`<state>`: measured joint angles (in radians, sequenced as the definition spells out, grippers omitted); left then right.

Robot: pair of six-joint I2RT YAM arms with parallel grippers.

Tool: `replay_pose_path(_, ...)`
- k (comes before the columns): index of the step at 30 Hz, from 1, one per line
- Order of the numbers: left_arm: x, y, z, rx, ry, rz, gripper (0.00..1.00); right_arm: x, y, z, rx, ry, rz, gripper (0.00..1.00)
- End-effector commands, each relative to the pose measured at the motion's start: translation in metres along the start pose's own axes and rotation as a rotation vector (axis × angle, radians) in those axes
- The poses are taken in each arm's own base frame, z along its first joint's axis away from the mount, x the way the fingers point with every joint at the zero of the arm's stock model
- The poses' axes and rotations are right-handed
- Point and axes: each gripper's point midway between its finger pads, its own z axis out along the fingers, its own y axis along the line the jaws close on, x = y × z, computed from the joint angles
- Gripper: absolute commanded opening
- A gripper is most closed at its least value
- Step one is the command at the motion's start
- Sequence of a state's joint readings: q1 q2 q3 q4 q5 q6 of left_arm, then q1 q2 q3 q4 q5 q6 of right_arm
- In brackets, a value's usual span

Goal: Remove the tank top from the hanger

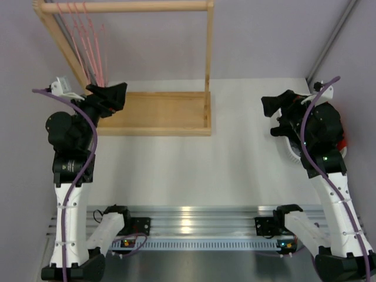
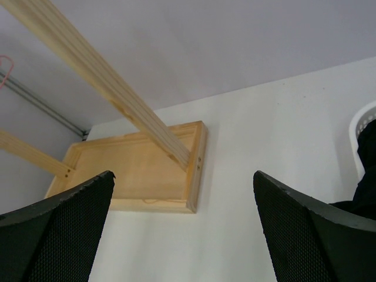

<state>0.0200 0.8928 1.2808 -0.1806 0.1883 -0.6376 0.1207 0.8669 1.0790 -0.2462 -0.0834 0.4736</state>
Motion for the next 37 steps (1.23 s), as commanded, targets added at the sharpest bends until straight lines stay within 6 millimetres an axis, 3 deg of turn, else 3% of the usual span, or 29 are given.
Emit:
replay_pose_path(1,0.015,-0.024,-0.029,0.138,0.041,-0.005,0.98,-0.003,0.022,-0.008,-0.130,-0.041,-0.039,0.99)
replay_pose_path(5,0.046,-0.013,-0.048,0.120,0.112,-0.028,0.98,0.022,0.020,-0.008,-0.162,0.011,-0.031,0.99)
replay_pose_path(9,0.062,-0.001,-0.067,0.090,0.107,-0.034,0.98,0.038,0.018,-0.011,-0.186,0.038,-0.031,0.99)
replay_pose_path(11,0.074,-0.008,-0.076,0.133,0.135,-0.034,0.98,0.045,0.018,-0.013,-0.199,0.051,-0.036,0.99)
replay_pose_path(16,0.115,0.016,-0.078,0.100,0.220,-0.068,0.98,0.057,0.020,-0.023,-0.248,0.071,-0.080,0.99)
replay_pose_path(19,0.129,0.021,-0.079,0.105,0.261,-0.060,0.98,0.060,0.019,-0.029,-0.254,0.067,-0.092,1.00)
replay_pose_path(30,0.143,0.006,-0.087,0.182,0.310,-0.033,0.98,0.071,0.011,-0.042,-0.233,0.069,-0.094,0.99)
replay_pose_path(37,0.149,0.001,-0.089,0.181,0.332,-0.002,0.98,0.070,0.010,-0.038,-0.224,0.074,-0.092,0.99)
